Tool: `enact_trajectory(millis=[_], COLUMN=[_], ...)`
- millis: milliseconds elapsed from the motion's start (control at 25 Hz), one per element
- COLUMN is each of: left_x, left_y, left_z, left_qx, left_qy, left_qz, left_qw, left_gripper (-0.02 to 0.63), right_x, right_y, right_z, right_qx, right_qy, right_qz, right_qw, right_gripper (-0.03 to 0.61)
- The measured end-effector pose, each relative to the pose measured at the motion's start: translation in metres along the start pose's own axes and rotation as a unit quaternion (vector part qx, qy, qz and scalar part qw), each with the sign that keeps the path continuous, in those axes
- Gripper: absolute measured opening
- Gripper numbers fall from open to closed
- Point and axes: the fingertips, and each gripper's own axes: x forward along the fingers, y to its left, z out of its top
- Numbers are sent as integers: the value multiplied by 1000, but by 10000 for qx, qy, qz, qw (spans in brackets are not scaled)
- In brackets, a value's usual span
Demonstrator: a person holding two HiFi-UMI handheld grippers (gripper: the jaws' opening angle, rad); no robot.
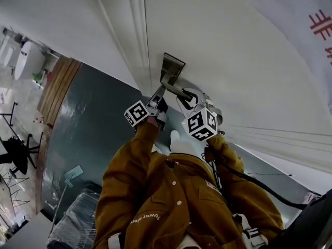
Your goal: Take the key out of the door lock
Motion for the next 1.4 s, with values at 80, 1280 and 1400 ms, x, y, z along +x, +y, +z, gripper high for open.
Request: enact_trajectory(millis=[80, 1280, 1400], left_x=[1, -93, -94], left_y=[3, -237, -236], left_z=[0, -28, -43], left_qx=[-46, 6302, 6243], left_qy=[-17, -12, 20], left_qz=[-36, 384, 402], left_qw=[10000, 7755, 7802], left_gripper=[26, 23, 23], right_x=[1, -121, -132], right_y=[0, -20, -18], right_z=[-1, 63, 62], right_qx=[7, 596, 1350], right_qy=[1, -2183, -2758], right_qz=[12, -746, -974], right_qw=[10000, 9712, 9467], right_gripper=[129, 8, 5])
